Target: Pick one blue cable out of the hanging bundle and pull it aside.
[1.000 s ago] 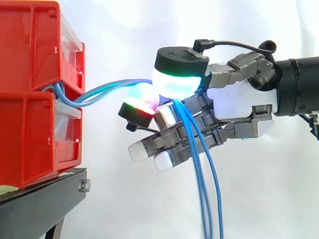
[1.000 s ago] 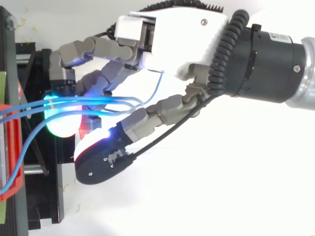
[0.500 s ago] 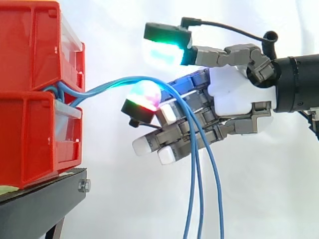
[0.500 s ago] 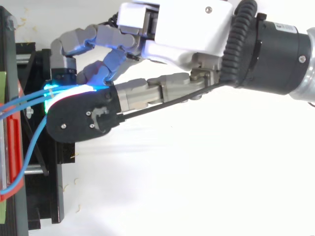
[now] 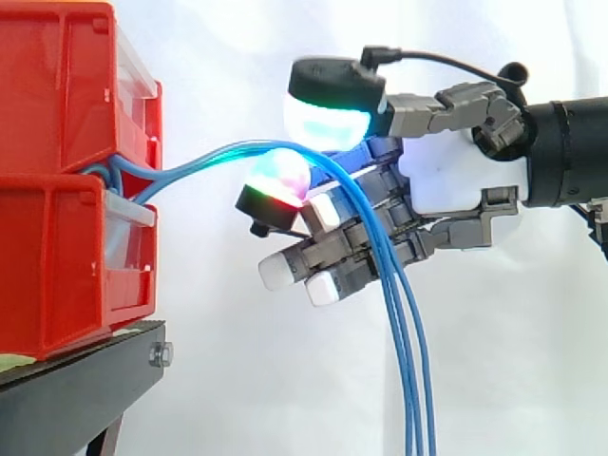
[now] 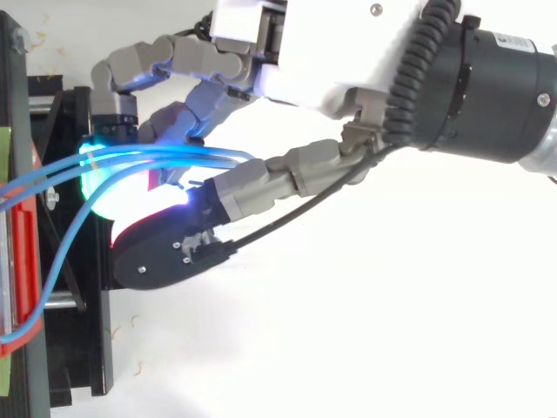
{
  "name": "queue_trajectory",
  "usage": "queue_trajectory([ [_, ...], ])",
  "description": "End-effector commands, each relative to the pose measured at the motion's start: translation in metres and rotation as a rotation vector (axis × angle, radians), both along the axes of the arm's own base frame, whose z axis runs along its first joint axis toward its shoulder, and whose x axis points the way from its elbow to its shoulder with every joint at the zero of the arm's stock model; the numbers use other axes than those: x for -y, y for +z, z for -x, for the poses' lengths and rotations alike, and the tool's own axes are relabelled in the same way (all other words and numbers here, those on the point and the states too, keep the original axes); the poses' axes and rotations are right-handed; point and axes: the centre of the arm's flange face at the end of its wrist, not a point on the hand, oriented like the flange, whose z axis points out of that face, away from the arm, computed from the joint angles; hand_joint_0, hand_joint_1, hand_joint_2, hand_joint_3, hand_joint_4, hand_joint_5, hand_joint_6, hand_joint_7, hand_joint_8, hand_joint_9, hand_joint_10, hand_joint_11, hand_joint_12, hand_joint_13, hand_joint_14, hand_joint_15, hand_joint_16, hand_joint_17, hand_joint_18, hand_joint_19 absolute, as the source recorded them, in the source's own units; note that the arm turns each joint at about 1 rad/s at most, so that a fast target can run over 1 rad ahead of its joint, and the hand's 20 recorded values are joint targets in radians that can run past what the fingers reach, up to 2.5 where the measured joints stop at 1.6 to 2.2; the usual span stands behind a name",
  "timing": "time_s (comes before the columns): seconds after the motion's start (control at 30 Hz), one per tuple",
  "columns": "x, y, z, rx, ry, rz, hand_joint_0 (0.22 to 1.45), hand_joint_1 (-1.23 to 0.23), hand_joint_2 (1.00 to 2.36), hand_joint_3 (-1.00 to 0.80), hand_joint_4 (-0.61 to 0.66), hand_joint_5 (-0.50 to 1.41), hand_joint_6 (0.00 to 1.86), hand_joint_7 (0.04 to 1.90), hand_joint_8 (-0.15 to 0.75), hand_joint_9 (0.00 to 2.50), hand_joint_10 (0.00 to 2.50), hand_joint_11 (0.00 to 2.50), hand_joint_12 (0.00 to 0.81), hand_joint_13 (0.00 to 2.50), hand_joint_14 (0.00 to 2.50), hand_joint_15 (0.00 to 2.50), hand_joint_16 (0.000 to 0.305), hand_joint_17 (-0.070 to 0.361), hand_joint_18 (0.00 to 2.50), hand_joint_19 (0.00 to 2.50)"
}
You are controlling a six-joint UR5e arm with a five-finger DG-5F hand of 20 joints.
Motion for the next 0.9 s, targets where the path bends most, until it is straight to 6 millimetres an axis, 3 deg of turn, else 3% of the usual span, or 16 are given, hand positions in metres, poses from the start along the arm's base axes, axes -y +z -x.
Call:
queue_trajectory([
  [0.0, 0.0012, 0.0024, 0.0008, 0.001, -0.001, 0.008, 0.49, -0.51, 1.0, -0.5, 0.28, -0.13, 0.89, 1.47, 0.339, 0.83, 0.02, 0.68, 0.448, 0.59, 0.01, 0.41, 0.059, 0.133, 0.53, 0.54],
  [0.1, 0.0015, 0.0023, 0.001, -0.001, -0.004, 0.01, 0.56, -0.33, 1.01, -0.43, 0.25, -0.13, 0.88, 1.49, 0.323, 0.82, 0.01, 0.67, 0.422, 0.57, 0.01, 0.41, 0.055, 0.123, 0.48, 0.58],
  [0.17, 0.0012, 0.0023, 0.0009, -0.001, -0.001, 0.009, 0.57, -0.34, 1.01, -0.34, 0.25, -0.12, 0.88, 1.49, 0.323, 0.82, 0.02, 0.66, 0.419, 0.56, 0.02, 0.41, 0.054, 0.121, 0.47, 0.58],
  [0.23, 0.0003, 0.0023, 0.0008, -0.001, -0.003, 0.01, 0.56, -0.43, 1.01, -0.12, 0.22, -0.12, 0.88, 1.42, 0.362, 0.85, 0.01, 0.65, 0.462, 0.6, 0.01, 0.4, 0.062, 0.14, 0.53, 0.54],
  [0.33, 0.0015, 0.0023, 0.001, -0.001, -0.004, 0.01, 0.55, -0.56, 1.01, 0.04, 0.23, -0.13, 0.89, 1.41, 0.395, 0.86, 0.01, 0.67, 0.497, 0.63, 0.01, 0.4, 0.069, 0.155, 0.59, 0.51],
  [0.4, 0.0005, 0.0023, 0.0009, -0.001, -0.004, 0.01, 0.58, -0.7, 1.0, 0.16, 0.26, -0.15, 0.9, 1.48, 0.398, 0.84, 0.01, 0.73, 0.499, 0.62, 0.01, 0.4, 0.069, 0.156, 0.6, 0.5],
  [0.5, 0.0015, 0.003, 0.0007, 0.001, -0.004, 0.009, 0.61, -0.76, 1.0, 0.24, 0.22, -0.15, 0.91, 1.55, 0.39, 0.83, 0.01, 0.78, 0.482, 0.61, 0.01, 0.39, 0.067, 0.15, 0.6, 0.48],
  [0.7, 0.0013, 0.002, 0.0012, -0.004, -0.001, 0.01, 0.68, -0.85, 1.02, 0.11, 0.17, -0.17, 0.93, 1.57, 0.32, 0.74, 0.02, 0.76, 0.421, 0.57, 0.01, 0.39, 0.055, 0.124, 0.55, 0.46],
  [0.87, 0.0024, 0.0026, 0.0013, -0.004, -0.003, 0.01, 0.76, -0.9, 1.02, -0.22, 0.15, -0.17, 0.93, 1.53, 0.294, 0.69, 0.02, 0.68, 0.4, 0.56, 0.02, 0.39, 0.052, 0.117, 0.52, 0.41],
])
